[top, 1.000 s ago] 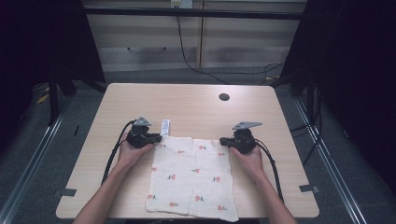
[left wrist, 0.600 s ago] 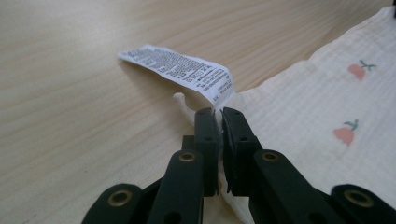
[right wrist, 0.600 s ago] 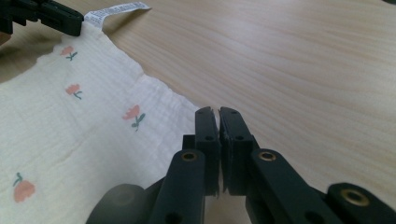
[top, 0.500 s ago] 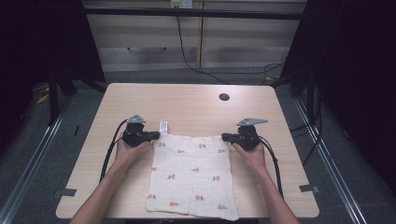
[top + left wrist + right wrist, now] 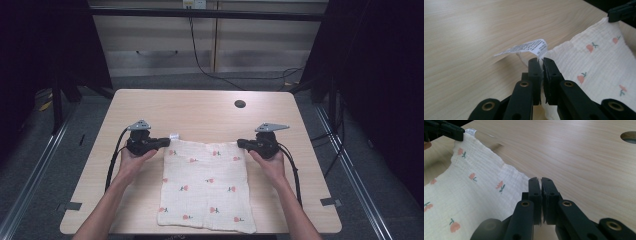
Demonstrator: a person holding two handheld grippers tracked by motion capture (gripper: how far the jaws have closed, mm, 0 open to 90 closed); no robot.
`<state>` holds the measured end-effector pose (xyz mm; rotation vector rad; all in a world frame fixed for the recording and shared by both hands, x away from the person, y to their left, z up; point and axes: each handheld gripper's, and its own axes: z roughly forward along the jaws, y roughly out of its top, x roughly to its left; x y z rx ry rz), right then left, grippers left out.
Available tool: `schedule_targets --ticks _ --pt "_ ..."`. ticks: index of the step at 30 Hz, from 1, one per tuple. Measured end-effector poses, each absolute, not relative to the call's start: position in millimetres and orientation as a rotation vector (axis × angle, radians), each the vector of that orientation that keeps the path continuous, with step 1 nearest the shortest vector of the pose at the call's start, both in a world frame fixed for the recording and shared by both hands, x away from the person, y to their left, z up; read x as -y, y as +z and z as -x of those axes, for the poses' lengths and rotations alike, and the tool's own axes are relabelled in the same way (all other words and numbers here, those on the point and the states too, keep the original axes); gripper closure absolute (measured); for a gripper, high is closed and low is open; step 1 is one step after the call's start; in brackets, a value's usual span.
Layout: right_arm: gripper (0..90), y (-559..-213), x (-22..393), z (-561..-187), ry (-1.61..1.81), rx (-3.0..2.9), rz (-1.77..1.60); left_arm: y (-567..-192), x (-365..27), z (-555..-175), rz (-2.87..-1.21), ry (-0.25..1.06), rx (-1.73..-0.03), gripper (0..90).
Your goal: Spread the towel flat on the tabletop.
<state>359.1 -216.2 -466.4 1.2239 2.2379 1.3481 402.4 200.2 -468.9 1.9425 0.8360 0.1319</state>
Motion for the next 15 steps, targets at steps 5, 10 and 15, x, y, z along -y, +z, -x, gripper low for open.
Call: schedule_targets --ticks 5,10,15 --pt "87.0 -460 217 -359 1.377 -2.221 -1.209 -459 -202 -400 -1.913 0.143 -0.825 85.5" --pt "87.1 -453 219 -357 1.398 -2.200 -1.199 -451 -203 -399 -1.907 0.156 -0.812 85.7" --pt "87.3 -446 221 -359 1.419 -2.193 -1.194 -445 -202 -396 -1.895 0.164 -0.798 85.7"
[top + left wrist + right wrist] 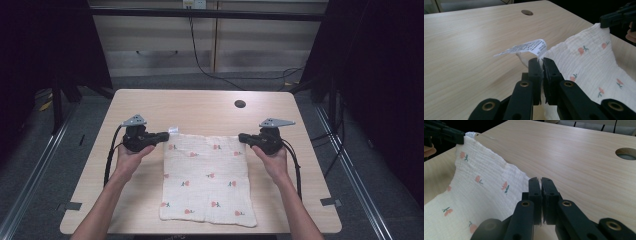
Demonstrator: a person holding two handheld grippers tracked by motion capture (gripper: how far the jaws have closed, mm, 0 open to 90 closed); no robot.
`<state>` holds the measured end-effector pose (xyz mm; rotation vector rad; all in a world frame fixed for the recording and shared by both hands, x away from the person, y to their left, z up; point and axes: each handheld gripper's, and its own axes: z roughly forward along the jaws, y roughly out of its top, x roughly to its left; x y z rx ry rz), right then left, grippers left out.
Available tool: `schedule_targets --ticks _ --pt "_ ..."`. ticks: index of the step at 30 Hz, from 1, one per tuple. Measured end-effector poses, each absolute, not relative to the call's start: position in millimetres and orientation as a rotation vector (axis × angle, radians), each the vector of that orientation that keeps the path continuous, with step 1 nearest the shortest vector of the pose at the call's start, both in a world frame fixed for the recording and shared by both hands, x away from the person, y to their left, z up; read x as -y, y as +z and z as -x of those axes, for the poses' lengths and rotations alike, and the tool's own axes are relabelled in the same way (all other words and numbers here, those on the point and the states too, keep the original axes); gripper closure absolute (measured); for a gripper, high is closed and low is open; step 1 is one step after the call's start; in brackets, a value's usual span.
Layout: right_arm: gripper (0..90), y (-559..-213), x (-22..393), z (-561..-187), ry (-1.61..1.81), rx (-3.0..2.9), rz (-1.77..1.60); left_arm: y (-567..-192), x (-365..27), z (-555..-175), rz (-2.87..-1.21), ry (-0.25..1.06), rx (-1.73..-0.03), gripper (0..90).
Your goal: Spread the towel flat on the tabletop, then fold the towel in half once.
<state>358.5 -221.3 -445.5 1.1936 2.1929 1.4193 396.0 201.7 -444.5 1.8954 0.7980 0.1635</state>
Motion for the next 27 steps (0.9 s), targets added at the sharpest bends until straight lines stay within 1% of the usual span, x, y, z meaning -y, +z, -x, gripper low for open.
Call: schedule_targets --ticks 8,13,19,27 --pt "87.3 -433 220 -360 1.405 -2.190 -1.166 -437 -201 -392 -1.895 0.176 -0.789 85.7" --pt "87.3 -426 222 -361 1.402 -2.181 -1.156 -429 -203 -394 -1.866 0.181 -0.797 85.7" --pt "87.3 -420 222 -362 1.402 -2.173 -1.144 -419 -197 -393 -1.876 0.194 -0.776 85.8" --pt "87.4 -413 224 -365 1.401 -2.166 -1.140 -411 -197 -400 -1.868 0.211 -0.792 85.8"
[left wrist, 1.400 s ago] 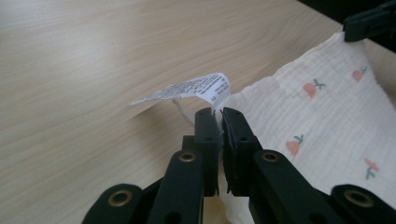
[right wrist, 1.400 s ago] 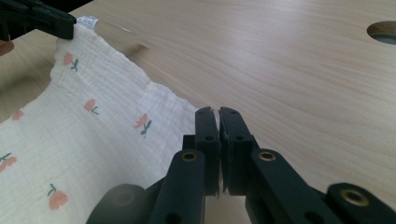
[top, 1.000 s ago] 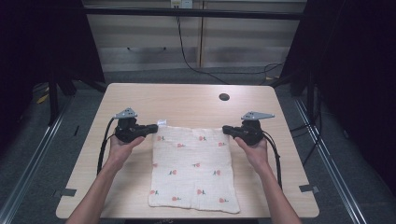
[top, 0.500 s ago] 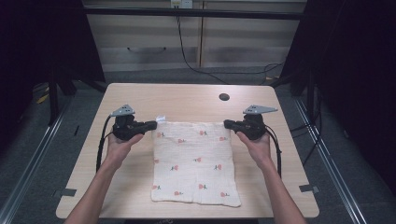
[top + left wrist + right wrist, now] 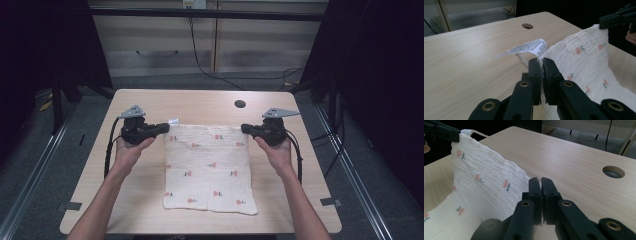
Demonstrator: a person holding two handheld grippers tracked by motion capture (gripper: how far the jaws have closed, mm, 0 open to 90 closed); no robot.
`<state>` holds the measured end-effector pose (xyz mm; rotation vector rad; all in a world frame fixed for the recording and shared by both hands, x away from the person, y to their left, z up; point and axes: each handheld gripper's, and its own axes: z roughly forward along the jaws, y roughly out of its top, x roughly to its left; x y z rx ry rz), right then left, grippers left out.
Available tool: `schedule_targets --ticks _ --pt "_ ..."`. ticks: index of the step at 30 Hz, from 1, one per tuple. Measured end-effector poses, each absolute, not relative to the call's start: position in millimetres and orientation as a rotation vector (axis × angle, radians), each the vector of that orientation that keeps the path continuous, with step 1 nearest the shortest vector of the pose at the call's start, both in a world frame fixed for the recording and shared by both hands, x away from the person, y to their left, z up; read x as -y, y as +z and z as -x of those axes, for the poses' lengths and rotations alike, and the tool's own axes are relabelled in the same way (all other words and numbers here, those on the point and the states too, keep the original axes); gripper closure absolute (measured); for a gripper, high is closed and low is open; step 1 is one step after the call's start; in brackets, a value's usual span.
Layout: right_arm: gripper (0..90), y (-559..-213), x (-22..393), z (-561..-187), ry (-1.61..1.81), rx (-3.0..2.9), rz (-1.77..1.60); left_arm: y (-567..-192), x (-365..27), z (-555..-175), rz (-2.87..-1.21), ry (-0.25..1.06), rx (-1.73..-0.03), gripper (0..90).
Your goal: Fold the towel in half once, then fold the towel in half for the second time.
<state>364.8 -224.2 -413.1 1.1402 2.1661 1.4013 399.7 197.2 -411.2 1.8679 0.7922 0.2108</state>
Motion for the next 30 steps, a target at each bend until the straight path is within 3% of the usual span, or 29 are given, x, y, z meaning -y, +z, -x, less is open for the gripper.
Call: schedule_targets --ticks 21,30 --pt "87.8 -390 221 -392 1.369 -2.182 -1.107 -396 -200 -415 -1.858 0.246 -0.800 85.8" --pt "87.9 -392 221 -383 1.367 -2.203 -1.074 -406 -203 -405 -1.860 0.246 -0.790 85.8"
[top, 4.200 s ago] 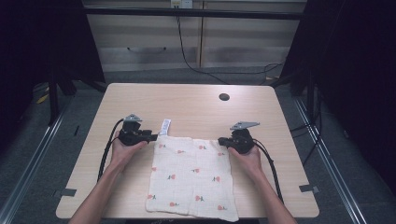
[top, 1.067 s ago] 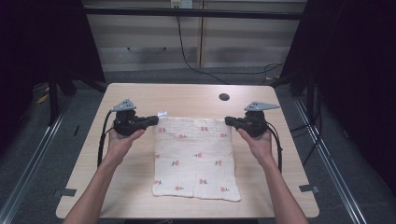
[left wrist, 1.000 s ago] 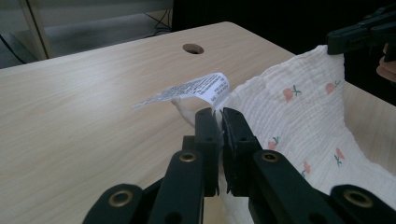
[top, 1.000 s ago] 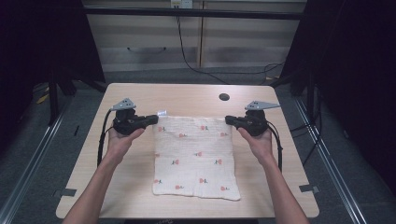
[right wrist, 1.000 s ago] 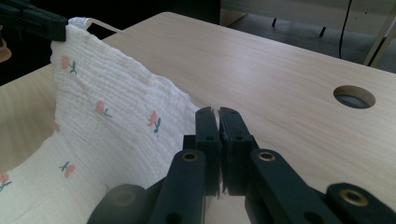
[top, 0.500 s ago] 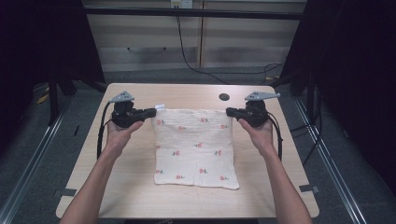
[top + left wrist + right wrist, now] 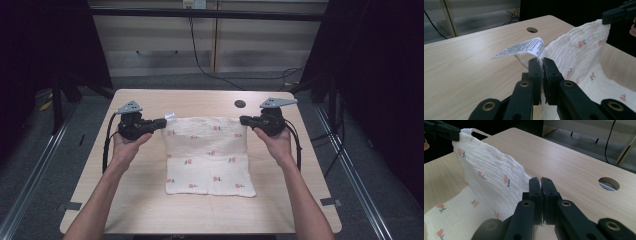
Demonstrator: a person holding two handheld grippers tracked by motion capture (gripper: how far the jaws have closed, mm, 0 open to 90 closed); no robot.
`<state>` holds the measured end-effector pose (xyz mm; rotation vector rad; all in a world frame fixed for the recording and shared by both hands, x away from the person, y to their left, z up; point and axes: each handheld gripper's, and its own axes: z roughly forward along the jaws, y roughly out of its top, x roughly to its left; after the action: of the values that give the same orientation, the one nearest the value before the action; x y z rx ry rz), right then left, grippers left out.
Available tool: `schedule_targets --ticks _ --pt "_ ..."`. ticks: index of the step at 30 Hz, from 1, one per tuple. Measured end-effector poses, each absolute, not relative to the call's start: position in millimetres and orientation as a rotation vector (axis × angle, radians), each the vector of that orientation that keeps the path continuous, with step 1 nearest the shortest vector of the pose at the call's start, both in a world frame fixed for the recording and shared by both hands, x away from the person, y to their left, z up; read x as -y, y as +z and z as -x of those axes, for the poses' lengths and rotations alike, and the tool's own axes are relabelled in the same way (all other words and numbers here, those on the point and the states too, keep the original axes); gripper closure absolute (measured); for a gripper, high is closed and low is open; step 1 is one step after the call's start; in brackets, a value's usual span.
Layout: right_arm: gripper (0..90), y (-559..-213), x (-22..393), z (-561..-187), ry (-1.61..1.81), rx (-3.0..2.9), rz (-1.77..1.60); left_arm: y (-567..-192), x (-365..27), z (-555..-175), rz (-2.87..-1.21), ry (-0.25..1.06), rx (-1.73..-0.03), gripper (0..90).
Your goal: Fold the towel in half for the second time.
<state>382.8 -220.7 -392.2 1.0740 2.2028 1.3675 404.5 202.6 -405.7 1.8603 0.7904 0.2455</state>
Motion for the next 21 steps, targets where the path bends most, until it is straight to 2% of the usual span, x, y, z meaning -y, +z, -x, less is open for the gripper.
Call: schedule_targets --ticks 13,21 --pt "87.9 -415 237 -362 1.401 -2.221 -1.083 -431 -202 -390 -1.864 0.230 -0.779 85.8" --pt "87.9 -421 237 -345 1.416 -2.244 -1.054 -431 -203 -374 -1.889 0.236 -0.748 85.8"
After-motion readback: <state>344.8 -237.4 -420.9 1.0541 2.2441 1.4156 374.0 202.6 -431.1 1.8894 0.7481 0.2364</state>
